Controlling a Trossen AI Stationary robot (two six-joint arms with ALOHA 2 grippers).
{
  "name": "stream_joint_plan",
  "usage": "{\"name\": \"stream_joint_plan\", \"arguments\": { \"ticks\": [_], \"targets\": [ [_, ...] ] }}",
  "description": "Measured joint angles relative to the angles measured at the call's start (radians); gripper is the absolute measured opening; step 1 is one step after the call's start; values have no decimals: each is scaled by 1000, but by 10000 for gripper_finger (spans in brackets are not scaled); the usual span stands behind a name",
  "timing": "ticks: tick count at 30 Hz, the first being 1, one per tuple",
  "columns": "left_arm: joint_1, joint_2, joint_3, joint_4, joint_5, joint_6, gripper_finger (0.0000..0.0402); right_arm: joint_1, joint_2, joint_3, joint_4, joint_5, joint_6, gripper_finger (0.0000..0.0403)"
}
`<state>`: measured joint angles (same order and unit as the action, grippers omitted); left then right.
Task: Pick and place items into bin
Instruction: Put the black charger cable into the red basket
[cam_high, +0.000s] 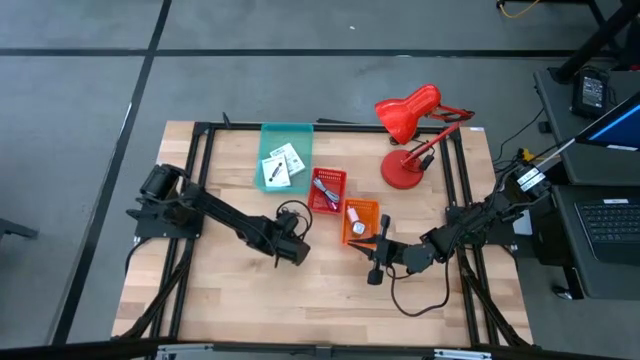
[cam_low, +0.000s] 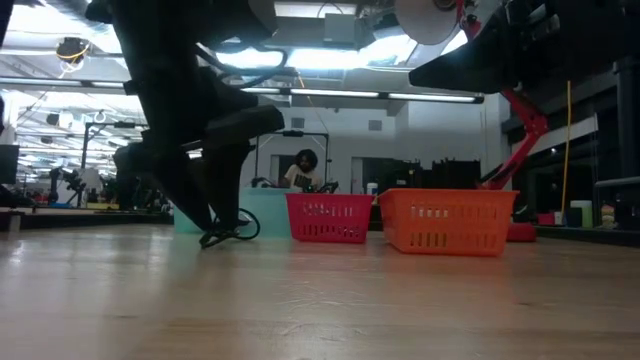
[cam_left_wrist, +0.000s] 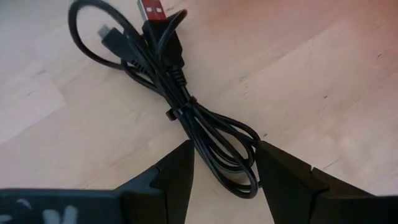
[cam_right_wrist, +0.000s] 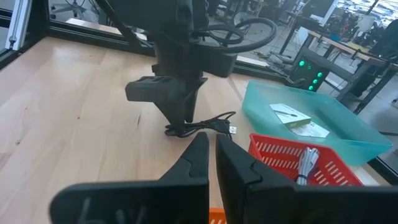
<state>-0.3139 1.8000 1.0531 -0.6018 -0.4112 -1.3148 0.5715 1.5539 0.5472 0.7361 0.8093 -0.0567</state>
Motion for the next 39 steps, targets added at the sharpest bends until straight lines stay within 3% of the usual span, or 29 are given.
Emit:
{"name": "stream_joint_plan", "arguments": {
  "ticks": [14,26,32,39],
  "targets": [
    [27,61,4,6,30,18,160,0,0,0,-8,0,-2,12],
    [26,57,2,4,53,130,31,0,0,0,-8,0,0,12],
    [1,5,-6,-32,94,189,29,0,0,0,-8,0,-1,12],
    [-46,-144,-4,-121,78,203,28,0,0,0,-7,0,-1,12]
  ]
}}
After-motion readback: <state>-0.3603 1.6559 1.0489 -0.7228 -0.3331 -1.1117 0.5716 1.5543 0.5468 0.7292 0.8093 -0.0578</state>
